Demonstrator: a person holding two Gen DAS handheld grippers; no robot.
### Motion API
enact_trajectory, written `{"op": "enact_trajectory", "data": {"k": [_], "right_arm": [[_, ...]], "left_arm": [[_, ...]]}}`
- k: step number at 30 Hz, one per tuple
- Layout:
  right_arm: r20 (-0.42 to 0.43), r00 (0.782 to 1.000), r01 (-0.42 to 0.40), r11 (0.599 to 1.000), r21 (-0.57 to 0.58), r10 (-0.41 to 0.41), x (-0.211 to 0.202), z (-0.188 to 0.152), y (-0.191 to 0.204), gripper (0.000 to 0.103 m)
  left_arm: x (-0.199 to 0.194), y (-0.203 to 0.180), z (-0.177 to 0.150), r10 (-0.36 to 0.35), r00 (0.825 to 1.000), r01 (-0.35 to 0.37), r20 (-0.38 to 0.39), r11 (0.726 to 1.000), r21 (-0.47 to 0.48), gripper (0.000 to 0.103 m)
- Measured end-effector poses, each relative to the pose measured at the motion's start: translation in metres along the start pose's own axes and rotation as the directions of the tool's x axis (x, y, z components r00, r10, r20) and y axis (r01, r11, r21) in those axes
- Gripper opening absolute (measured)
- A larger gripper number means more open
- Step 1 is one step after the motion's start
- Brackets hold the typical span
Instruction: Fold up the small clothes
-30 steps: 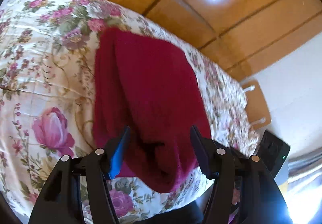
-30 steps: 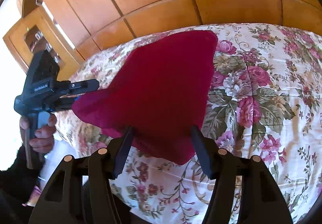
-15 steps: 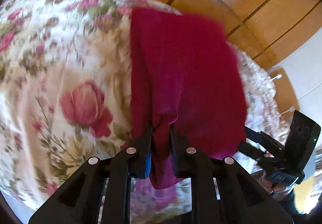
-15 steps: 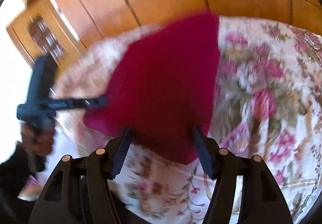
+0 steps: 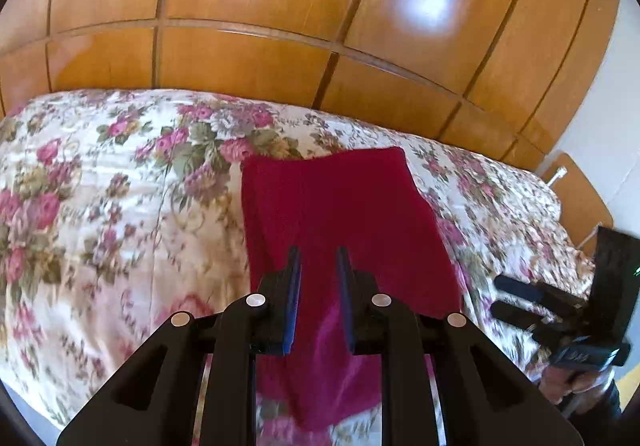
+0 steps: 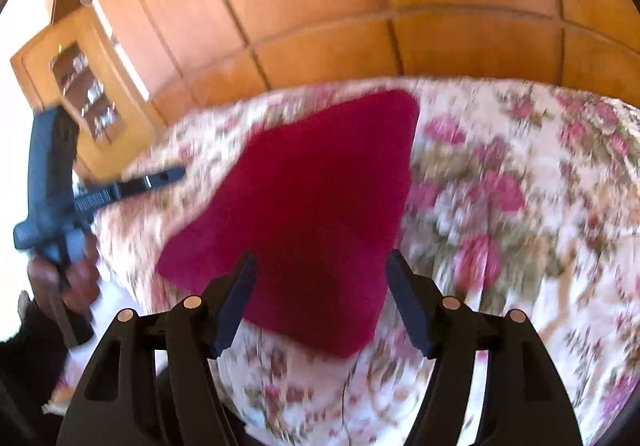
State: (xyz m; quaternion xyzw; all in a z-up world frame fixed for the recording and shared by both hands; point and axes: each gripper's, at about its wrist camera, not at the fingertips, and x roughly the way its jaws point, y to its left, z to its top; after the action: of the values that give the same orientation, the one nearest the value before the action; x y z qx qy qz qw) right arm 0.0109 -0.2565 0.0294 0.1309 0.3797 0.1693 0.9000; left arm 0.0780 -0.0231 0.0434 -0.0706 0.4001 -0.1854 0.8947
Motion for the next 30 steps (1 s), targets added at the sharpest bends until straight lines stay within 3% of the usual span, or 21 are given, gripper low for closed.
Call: {"op": "enact_trajectory", "data": {"k": [7,11,14,17,26,27,28,30], "right_arm": [[0.016,0.997,0.069,0.993,0.101,-0.071,0.061,0.062,-0.009,0.067],[-0.063,0.991,0.122,0.984,0.129,-0.115,0.115,0.068,-0.015,0.067],[-0.124,0.976,0.191,0.976,0.100,-0.178,0.157,0.056,-0.023,0.071],[-0.102,0.980,0.184,0.977,0.106,-0.173,0.161,0.051,-0.028,0.073],[-0.082,0.990,0.121,0.985,0.119,-0.112,0.157,0.048,-0.031,0.081],[-0.081,0.991,0.117,0.986,0.120,-0.107,0.157,0.048,-0.031,0.082],[-0.081,0.992,0.108,0.987,0.122,-0.098,0.156,0.048,-0.031,0.084],[-0.078,0.993,0.096,0.986,0.134,-0.086,0.156,0.048,-0.032,0.085]], "left_arm": [[0.056,-0.005,0.010,0.108,0.994,-0.107,-0.026,0.994,0.012,0.016],[0.084,0.007,-0.001,0.146,0.987,-0.145,-0.067,0.989,0.007,0.016],[0.093,0.022,-0.011,0.136,0.990,-0.136,-0.048,0.991,-0.004,0.016],[0.094,0.027,-0.013,0.107,0.993,-0.108,-0.040,0.994,-0.016,0.016],[0.087,0.017,-0.014,0.148,0.989,-0.148,-0.012,0.989,0.013,0.021],[0.086,0.016,-0.014,0.151,0.988,-0.151,-0.011,0.988,0.013,0.025],[0.085,0.016,-0.014,0.162,0.987,-0.162,-0.011,0.987,0.011,0.039],[0.082,0.019,-0.013,0.195,0.981,-0.195,-0.008,0.981,-0.010,0.055]]}}
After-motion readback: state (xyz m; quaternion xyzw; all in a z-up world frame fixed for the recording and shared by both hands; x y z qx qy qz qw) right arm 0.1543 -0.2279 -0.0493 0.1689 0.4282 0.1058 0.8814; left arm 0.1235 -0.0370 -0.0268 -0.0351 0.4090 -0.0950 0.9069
